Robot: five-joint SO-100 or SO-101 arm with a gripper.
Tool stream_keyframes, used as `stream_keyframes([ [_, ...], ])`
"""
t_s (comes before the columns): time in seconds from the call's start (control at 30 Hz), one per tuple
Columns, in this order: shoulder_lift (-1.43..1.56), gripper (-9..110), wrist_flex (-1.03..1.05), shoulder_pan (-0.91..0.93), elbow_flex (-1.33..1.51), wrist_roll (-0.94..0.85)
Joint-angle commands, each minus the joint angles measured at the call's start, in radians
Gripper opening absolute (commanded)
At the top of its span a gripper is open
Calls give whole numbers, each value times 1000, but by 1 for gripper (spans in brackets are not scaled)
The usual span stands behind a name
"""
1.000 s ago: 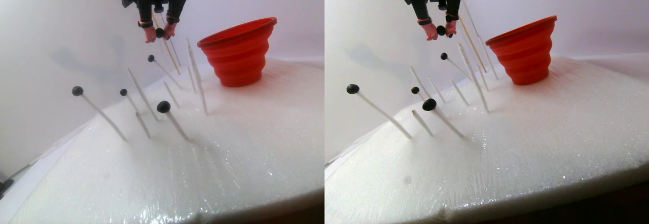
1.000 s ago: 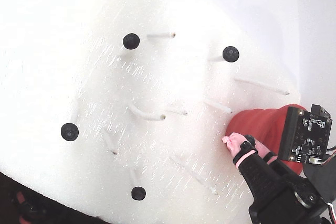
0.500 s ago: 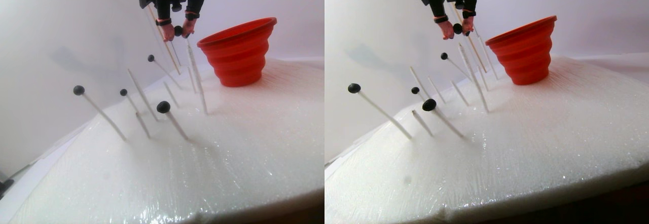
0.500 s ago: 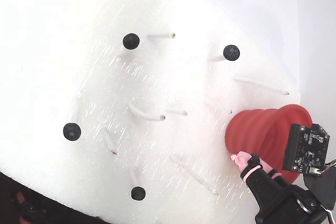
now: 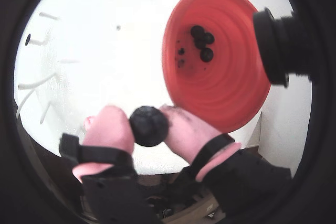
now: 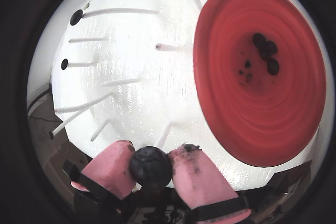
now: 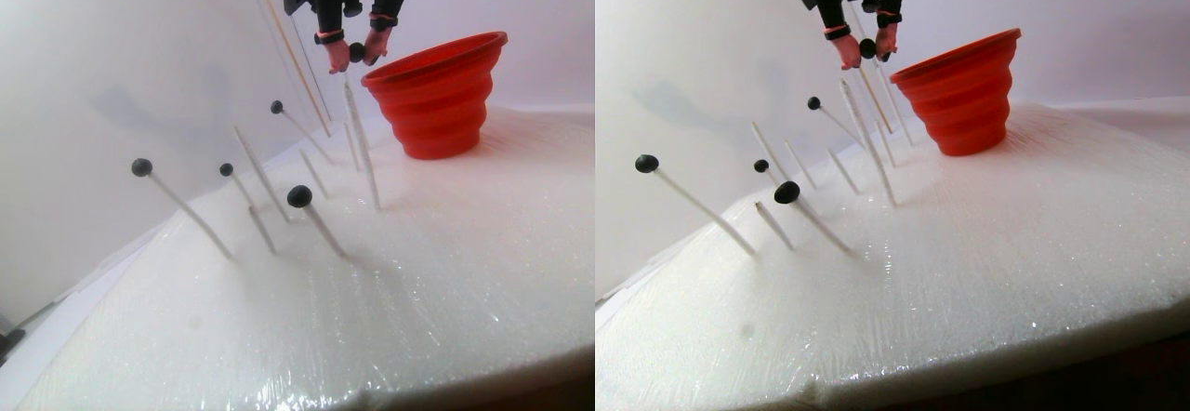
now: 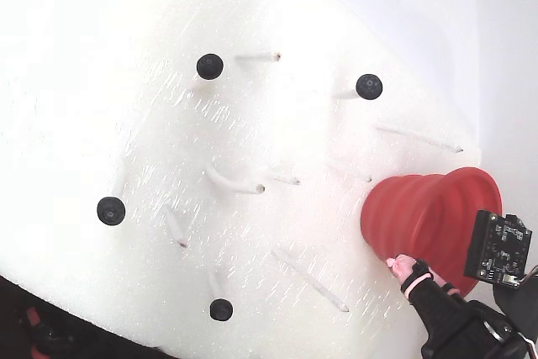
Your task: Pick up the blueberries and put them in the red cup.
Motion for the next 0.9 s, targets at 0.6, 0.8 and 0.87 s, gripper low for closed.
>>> stream_keyframes([
  [0.6,-60,11,-106,84,-144,-48],
  [0.8,-91,16,-155,97,-149,-61],
  [0.87,-101,17,-169,97,-153,-63],
])
